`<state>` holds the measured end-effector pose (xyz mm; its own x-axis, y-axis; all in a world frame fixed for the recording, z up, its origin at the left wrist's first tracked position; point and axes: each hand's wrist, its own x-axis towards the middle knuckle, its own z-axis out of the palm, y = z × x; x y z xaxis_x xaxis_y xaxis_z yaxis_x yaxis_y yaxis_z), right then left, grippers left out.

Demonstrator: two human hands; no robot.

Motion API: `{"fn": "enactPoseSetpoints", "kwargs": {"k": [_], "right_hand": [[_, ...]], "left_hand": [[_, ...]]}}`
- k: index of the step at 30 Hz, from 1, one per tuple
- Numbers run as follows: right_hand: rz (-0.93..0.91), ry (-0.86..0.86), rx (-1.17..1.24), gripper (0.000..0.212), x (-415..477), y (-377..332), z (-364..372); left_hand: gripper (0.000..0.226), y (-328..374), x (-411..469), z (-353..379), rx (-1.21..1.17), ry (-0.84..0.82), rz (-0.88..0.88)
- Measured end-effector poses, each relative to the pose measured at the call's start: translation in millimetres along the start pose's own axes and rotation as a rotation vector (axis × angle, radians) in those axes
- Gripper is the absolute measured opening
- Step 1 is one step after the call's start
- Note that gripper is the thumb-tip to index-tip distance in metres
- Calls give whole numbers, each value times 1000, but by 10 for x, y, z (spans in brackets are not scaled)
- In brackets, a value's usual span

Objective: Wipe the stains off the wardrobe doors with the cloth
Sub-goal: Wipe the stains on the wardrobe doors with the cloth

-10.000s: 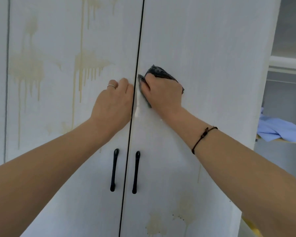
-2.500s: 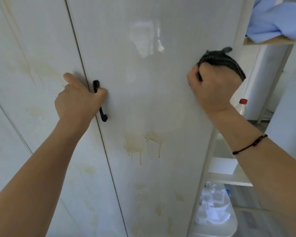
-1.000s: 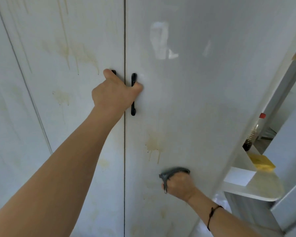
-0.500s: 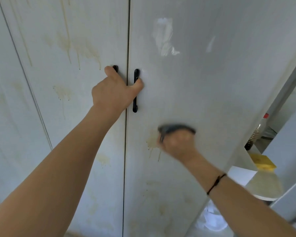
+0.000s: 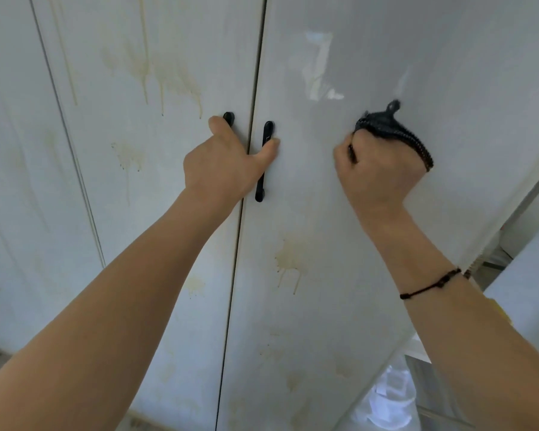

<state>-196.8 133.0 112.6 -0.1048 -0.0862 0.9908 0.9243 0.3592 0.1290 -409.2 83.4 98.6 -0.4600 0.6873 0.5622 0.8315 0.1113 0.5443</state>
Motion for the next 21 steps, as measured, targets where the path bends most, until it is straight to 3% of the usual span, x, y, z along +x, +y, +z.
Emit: {"fn": "enactPoseSetpoints", "kwargs": {"k": [2, 6, 8, 11, 15, 17, 18, 21], "right_hand": [[-175, -61, -23, 38, -624, -191, 75], [-439, -551, 26, 44, -2141, -520, -77], [-525, -655, 38, 42, -2313, -496, -101], [-437, -474, 47, 42, -1591, -397, -30], [-95, -88, 9, 35, 10, -175, 66], [82, -22, -24, 39, 309, -187, 109], [69, -26, -53, 40, 227, -246, 136], [-202, -102, -93, 32, -791, -509, 236]], "left_hand": [[83, -6, 8, 14, 14, 14, 4], [75, 3, 23, -1, 30, 20, 11], [71, 2, 14, -18, 25, 1, 14], [72, 5, 13, -18, 3, 3, 17], [81, -5, 12, 13, -26, 31, 3], [82, -10, 13, 34, -19, 45, 9], [82, -15, 21, 43, -17, 49, 17], [86, -34, 49, 71, -31, 54, 27]]}}
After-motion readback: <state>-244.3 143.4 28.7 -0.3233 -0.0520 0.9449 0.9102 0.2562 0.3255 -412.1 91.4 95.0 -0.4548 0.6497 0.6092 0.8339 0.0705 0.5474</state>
